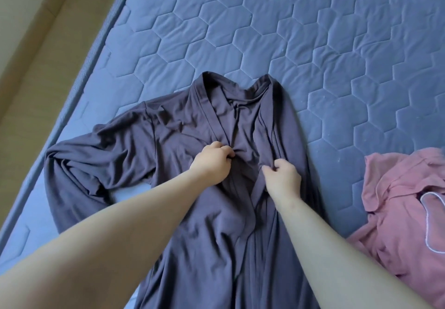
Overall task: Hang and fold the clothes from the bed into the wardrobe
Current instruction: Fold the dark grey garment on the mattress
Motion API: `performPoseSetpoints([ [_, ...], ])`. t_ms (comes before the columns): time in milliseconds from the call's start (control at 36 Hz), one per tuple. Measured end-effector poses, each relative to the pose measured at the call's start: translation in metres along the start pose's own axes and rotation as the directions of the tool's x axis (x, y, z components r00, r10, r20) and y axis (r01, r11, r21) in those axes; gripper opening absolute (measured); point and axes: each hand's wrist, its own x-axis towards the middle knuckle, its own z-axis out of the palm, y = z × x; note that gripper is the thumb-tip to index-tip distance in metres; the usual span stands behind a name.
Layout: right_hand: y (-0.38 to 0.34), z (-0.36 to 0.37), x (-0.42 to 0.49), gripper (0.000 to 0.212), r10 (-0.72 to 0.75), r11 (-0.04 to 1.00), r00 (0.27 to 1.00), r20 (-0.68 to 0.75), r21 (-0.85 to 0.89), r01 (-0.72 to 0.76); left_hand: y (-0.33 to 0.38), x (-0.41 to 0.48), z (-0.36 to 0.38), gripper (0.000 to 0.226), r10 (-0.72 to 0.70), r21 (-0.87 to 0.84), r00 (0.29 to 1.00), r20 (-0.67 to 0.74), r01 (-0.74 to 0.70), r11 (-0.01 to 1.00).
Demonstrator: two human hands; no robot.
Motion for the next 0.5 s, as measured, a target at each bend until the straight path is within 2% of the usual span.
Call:
performPoseSetpoints([
  [56, 0.011, -0.007, 0.002, 0.036, 0.076, 0.957, 0.997, 0.007, 0.281, -0.075, 0.007, 0.001, -0.004, 0.034, -0.041, -0.025, 0.999, -0.013, 0.04, 0.999],
  [111, 0.019, -0.014, -0.001, 0.029, 0.174, 0.821, 0.982, 0.07, 0.54, -0.184, 0.017, 0.0, -0.008, 0.032, -0.064, -0.028, 0.995, -0.08, 0.062, 0.998],
  [167, 0.023, -0.022, -0.002, 0.015, 0.196, 0.724, 0.978, 0.072, 0.662, -0.194, 0.03, -0.002, -0.011, 0.029, -0.048, -0.076, 0.99, -0.13, 0.039, 0.996],
  [250, 0.019, -0.035, -0.005, 0.009, 0.175, 0.636, 0.984, -0.019, 0.765, -0.098, 0.055, -0.004, -0.01, 0.031, -0.028, -0.306, 0.999, -0.036, 0.016, 0.952],
  [306, 0.012, -0.041, -0.007, 0.01, 0.121, 0.609, 0.99, -0.072, 0.793, -0.016, 0.072, -0.009, -0.01, 0.036, -0.028, -0.577, 0.993, 0.119, 0.092, 0.812],
  [361, 0.005, -0.046, -0.011, 0.02, -0.014, 0.673, 0.995, -0.097, 0.735, 0.082, 0.083, -0.011, -0.008, 0.031, -0.02, -0.744, 0.964, 0.266, 0.219, 0.631],
  [389, 0.002, -0.047, -0.013, 0.025, -0.097, 0.711, 0.993, -0.064, 0.693, 0.114, 0.085, -0.011, -0.007, 0.026, -0.03, -0.796, 0.957, 0.289, 0.258, 0.547],
  [444, -0.003, -0.048, -0.018, 0.026, -0.191, 0.766, 0.978, 0.09, 0.636, 0.091, 0.08, -0.009, -0.001, 0.012, -0.154, -0.858, 0.966, 0.209, 0.257, 0.445],
  [500, -0.002, -0.043, -0.019, 0.022, -0.131, 0.824, 0.962, 0.241, 0.566, -0.03, 0.069, -0.003, 0.002, 0.013, -0.363, -0.834, 0.93, 0.058, 0.245, 0.495],
])
